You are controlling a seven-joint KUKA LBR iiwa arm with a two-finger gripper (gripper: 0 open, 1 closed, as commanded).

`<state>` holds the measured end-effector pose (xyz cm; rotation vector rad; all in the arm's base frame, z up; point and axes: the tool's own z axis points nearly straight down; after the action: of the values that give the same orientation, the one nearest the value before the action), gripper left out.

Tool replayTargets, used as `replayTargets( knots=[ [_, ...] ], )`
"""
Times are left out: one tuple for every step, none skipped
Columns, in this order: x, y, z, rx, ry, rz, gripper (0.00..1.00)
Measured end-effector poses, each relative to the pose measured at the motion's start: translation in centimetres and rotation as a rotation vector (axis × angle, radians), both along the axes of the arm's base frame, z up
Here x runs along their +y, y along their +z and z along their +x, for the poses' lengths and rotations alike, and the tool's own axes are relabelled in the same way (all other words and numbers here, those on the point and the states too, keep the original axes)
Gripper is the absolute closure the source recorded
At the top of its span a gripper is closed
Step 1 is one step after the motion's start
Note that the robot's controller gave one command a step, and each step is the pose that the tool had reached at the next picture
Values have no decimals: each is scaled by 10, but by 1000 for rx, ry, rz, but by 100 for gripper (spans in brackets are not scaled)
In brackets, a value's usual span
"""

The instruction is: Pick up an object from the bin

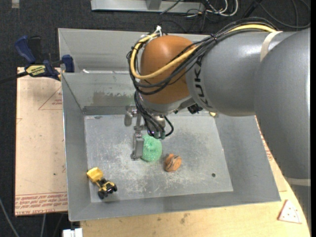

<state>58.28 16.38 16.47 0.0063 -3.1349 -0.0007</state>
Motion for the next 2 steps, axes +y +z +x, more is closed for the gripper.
replayTargets(
  knots=[
    [-1, 5, 2, -8, -4, 1, 0],
    [-46, -56, 8, -14, 354, 2, 0]
  ],
)
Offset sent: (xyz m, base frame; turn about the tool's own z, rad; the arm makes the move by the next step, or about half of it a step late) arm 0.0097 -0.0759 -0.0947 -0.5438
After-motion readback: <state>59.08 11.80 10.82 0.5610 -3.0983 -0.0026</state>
